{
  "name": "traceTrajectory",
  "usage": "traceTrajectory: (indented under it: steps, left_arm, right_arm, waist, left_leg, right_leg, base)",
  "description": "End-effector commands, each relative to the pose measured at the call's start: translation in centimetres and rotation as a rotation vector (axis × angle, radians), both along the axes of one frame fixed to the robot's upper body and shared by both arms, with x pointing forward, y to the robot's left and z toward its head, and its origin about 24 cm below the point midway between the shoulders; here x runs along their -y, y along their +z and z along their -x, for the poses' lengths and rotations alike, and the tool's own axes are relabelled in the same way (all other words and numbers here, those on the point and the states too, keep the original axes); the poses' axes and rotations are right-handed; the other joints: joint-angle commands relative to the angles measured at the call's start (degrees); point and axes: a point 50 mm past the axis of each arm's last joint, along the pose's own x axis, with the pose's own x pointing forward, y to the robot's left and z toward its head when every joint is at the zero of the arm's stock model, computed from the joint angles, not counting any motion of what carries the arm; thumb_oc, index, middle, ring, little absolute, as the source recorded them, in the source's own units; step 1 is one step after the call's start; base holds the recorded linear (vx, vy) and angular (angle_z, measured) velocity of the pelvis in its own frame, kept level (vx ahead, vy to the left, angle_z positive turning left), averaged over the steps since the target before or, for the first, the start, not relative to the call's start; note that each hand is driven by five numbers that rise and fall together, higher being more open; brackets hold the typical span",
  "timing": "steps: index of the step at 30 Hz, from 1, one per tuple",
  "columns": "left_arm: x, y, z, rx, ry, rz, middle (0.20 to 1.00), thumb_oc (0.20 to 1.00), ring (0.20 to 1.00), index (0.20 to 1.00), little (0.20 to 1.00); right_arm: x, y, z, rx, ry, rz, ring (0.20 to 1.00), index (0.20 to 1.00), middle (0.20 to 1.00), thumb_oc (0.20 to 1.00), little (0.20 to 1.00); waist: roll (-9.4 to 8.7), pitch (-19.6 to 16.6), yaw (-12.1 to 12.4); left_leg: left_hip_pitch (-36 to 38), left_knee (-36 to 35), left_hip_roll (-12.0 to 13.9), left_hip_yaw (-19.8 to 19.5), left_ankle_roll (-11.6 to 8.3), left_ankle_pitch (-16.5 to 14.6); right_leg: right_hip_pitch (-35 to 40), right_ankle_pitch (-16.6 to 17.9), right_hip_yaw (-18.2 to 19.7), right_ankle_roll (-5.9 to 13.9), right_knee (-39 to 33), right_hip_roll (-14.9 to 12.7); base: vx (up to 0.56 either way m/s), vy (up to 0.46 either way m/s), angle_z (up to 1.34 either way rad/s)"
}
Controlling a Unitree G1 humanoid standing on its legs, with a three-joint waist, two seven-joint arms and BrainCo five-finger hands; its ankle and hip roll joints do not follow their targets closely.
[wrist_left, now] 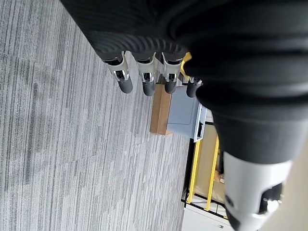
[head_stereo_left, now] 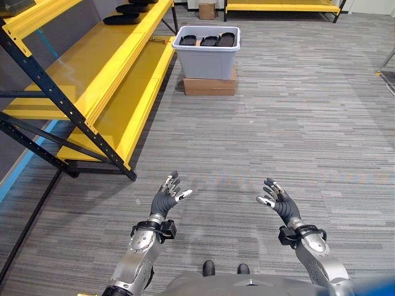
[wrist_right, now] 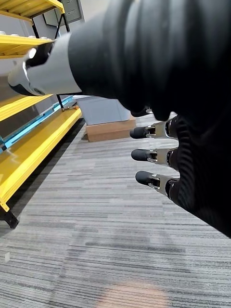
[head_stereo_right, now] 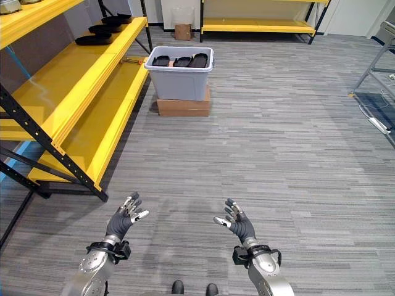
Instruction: Move parts from the plastic box to the shelf.
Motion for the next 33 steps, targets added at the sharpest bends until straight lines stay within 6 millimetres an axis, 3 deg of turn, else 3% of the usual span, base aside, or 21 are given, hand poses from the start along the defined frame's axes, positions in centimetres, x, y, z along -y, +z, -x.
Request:
traceTrajectory:
  steps: [1,33]
  left_arm:
    - [-0.81,0.94,-1.04,0.07,-0.01,-0.052,1.0,1.0,1.0,1.0,1.0]
    - [-0.7,0.95,-1.16,0.073,-0.004,-0.033,1.0,1.0,1.0,1.0,1.0]
  right_arm:
    - [-0.99,1.98,-1.15,0.116,0.04,-0.018,1.0,1.0,1.0,1.0,1.0]
    - [-1.05,1.49,-1.04,0.094,0.035,-0.017,1.0,1.0,1.0,1.0,1.0]
  waist:
    - [-2.35,-2.14,0.17]
    - [-2.19,-1.95,0.03]
  left_leg:
    - [0.62,0.29,3.73,-1.94,-3.88,-1.55]
    - [0.87,0.29,3.55,-1.61,-3.61,-1.91]
  right_leg:
    - [-0.09,2.56,1.42,5.93,0.47,-3.99]
    - [-0.07,2.68,1.47,6.21,0.47,-4.32]
  base:
    - [0.0,0.0,0.0]
    - [0.0,0.003,0.0]
